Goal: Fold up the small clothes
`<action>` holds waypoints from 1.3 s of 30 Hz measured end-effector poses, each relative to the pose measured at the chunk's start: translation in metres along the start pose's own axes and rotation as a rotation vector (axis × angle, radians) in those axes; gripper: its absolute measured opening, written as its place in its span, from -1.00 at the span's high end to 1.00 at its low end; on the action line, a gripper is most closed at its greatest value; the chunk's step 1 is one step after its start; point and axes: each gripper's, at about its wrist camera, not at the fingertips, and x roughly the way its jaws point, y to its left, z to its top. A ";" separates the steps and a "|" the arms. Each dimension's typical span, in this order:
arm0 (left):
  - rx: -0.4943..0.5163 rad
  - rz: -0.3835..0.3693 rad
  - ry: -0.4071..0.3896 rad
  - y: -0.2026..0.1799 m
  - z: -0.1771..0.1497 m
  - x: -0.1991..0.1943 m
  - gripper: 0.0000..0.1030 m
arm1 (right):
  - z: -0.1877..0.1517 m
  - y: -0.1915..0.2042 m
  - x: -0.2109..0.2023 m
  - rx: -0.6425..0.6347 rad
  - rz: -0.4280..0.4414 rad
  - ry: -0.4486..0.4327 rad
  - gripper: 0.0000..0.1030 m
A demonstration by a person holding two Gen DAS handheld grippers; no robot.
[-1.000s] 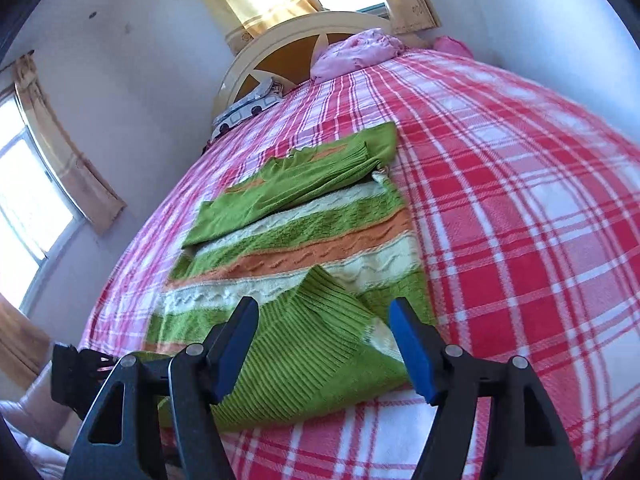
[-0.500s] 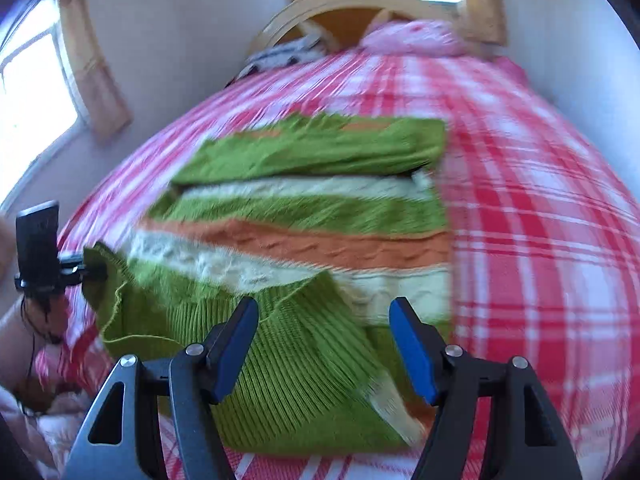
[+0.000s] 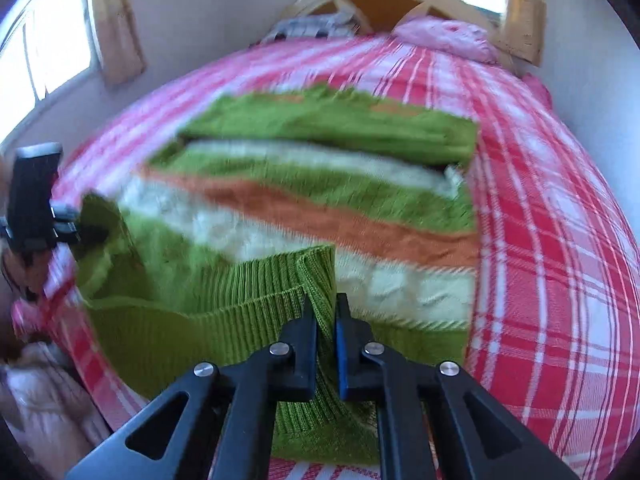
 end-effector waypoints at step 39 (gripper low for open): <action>-0.424 0.349 -0.327 0.183 0.241 0.081 0.88 | 0.229 -0.139 0.170 0.160 -0.353 -0.204 0.88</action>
